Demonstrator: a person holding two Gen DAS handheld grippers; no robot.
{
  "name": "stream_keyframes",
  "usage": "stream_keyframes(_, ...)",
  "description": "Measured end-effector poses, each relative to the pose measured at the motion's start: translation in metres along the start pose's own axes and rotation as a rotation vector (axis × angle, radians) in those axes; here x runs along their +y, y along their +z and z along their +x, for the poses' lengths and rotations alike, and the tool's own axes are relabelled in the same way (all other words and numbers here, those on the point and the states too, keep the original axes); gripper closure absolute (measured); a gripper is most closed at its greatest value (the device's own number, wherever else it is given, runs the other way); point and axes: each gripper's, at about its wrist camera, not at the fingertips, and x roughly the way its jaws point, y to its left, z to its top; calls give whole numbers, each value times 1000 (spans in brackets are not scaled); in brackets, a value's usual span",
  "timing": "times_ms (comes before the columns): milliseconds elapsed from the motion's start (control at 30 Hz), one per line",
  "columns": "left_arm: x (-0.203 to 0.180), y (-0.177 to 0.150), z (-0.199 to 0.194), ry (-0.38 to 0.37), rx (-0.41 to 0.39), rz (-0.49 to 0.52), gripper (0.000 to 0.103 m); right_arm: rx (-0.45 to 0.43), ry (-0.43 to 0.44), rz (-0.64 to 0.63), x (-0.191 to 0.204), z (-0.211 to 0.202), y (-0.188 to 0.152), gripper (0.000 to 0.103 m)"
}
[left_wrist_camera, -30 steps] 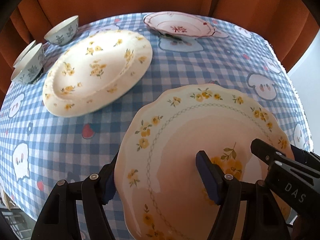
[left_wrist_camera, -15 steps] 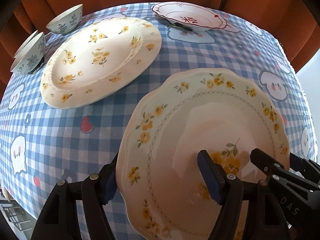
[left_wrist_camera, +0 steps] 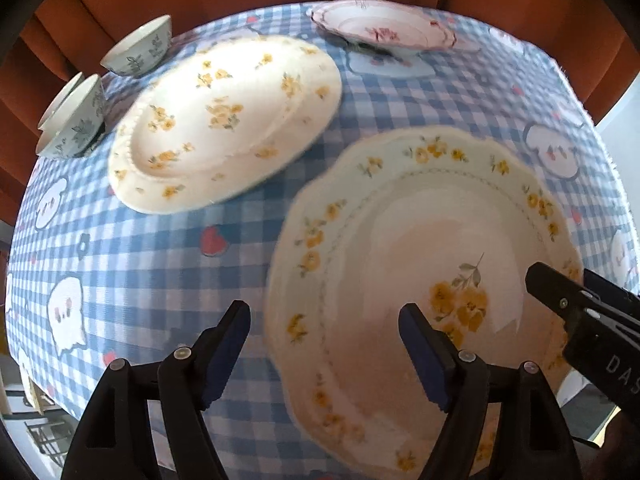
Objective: Organize plates and bowls
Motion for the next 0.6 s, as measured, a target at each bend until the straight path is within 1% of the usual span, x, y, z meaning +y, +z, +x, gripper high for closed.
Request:
stream_keyframes(33, 3, 1, -4, -8, -12, -3, 24, -17, -4, 2, 2, -5, 0, 24)
stream_keyframes(200, 17, 6, -24, -66, -79, 15, 21, -101, -13, -25, 20, -31, -2, 23)
stream_keyframes(333, 22, 7, -41, -74, -130, 78, 20, -149, -9, -34, 40, -44, -4, 23)
stream_keyframes(467, 35, 8, -55, -64, -173, 139, 20, -161, -4, -31, 66, -46, -6, 23)
stream_keyframes(600, 64, 11, -60, -68, -185, 128, 20, -185, -3, -34, 93, -51, -9, 23)
